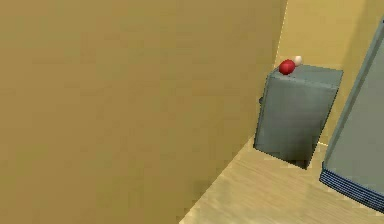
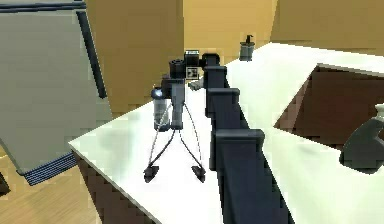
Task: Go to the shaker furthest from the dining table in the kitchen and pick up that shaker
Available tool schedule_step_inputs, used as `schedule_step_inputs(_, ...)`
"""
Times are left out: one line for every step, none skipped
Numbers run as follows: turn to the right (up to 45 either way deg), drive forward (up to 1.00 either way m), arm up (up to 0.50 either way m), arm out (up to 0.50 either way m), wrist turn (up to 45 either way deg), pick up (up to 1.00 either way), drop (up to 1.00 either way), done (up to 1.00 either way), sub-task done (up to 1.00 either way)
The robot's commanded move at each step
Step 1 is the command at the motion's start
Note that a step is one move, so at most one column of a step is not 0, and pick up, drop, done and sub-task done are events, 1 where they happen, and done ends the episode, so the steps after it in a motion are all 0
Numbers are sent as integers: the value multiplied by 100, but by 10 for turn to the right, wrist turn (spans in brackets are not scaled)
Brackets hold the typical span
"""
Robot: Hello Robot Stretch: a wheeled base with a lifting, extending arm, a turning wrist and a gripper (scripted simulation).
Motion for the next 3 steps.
schedule_step_inputs(0,0,0,0,450,0,0,0,0)
schedule_step_inputs(0,0,0,0,450,0,0,0,0)
schedule_step_inputs(0,0,0,0,450,0,0,0,0)
